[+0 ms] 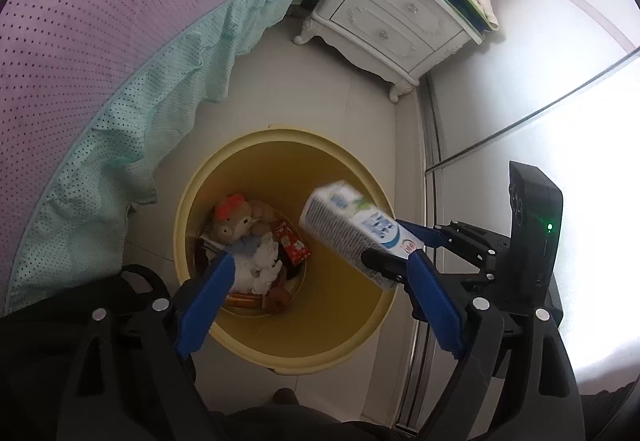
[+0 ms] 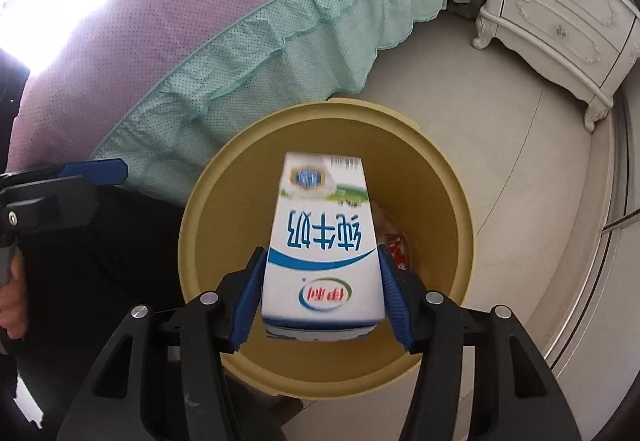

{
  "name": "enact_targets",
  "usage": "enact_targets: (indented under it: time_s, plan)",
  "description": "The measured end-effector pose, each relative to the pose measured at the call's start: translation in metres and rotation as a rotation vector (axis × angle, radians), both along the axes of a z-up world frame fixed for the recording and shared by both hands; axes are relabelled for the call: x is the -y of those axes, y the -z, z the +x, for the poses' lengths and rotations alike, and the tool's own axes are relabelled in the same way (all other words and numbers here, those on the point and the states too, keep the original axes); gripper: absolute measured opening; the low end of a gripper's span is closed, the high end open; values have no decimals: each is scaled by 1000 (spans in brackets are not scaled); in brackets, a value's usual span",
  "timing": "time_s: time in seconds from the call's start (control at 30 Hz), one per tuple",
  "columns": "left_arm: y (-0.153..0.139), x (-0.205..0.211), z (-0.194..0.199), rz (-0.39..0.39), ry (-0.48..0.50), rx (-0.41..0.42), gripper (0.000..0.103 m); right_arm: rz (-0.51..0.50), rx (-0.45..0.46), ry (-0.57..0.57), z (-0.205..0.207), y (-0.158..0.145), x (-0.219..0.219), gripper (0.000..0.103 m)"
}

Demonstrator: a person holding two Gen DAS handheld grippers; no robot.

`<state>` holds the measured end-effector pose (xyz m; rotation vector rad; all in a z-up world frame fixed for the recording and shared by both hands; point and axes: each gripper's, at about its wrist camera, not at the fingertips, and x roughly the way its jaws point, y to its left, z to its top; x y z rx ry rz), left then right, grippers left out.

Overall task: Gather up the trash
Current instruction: 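Open both tools to drop the bear and milk carton into the bin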

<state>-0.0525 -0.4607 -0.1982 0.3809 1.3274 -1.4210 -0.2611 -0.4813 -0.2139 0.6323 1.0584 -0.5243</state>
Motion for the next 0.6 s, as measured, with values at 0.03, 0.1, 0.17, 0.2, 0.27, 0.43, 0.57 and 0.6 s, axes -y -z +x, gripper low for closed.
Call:
enact_targets:
  time_s: [0.03,0.1,0.17,0.2,0.27,0.43,0.57,0.6]
  plan:
    - [1,0,-1,0,7,-3,88,2,0,1,0,0,0,54]
    - [1,1,-2,0,13,0,88,3,-2,1,-1,1,-1,54]
    - [2,1,-3,1,20,-1,88,3,-2,2,-2,0,-2,54]
    - [2,2,-4,2,26,0,88,4,-4,0,-3,-1,-2,54]
    - [2,2,-5,-1,29,1,88,0,-5,7,-5,-2,-2,54]
    - [3,0,-2,-2,18,-12,88,1,-2,-5,-5,-3,-5,54]
    - [2,-1,-3,-8,21,-1,88,-5,10,-4,-4,-10,-6,54]
    - [1,-1,-4,-10,23,1,88,-8,12,-4,-4,-12,-6,54]
